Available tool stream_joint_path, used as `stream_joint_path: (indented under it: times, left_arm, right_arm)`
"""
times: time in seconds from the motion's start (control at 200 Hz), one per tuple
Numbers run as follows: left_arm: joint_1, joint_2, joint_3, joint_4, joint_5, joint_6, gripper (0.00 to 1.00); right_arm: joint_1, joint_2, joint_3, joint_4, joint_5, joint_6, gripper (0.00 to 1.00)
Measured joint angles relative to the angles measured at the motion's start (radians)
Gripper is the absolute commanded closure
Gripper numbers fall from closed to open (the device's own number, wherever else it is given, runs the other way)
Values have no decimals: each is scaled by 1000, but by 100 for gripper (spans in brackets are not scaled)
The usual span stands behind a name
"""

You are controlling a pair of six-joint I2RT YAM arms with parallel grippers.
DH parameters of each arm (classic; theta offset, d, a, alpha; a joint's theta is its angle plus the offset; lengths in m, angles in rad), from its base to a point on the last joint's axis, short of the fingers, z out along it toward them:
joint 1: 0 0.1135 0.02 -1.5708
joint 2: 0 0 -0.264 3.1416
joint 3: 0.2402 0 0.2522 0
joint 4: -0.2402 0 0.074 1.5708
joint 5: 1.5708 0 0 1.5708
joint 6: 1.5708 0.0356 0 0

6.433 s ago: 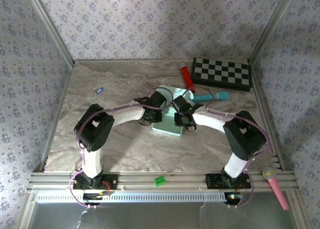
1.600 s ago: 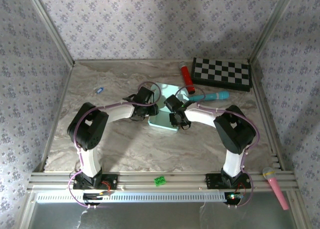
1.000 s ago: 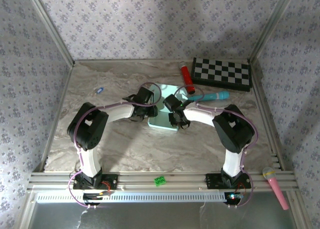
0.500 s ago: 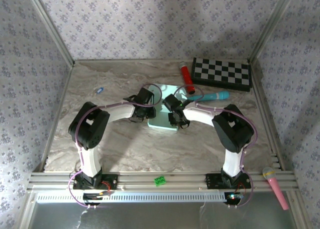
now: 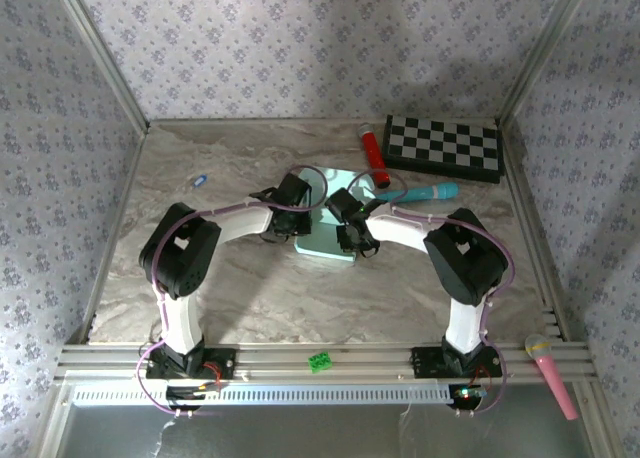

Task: Fold the paper box

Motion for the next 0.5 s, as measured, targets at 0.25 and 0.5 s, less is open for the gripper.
stream_joint_path:
  times: [0.25, 0.5]
  left_arm:
    - [-21, 7, 29, -33, -56, 6, 100]
    - [-30, 17, 42, -41, -85, 6, 100]
  right_arm:
    - [0, 0, 0, -2, 0, 7, 75]
    - [0, 1, 3, -6, 0, 11, 75]
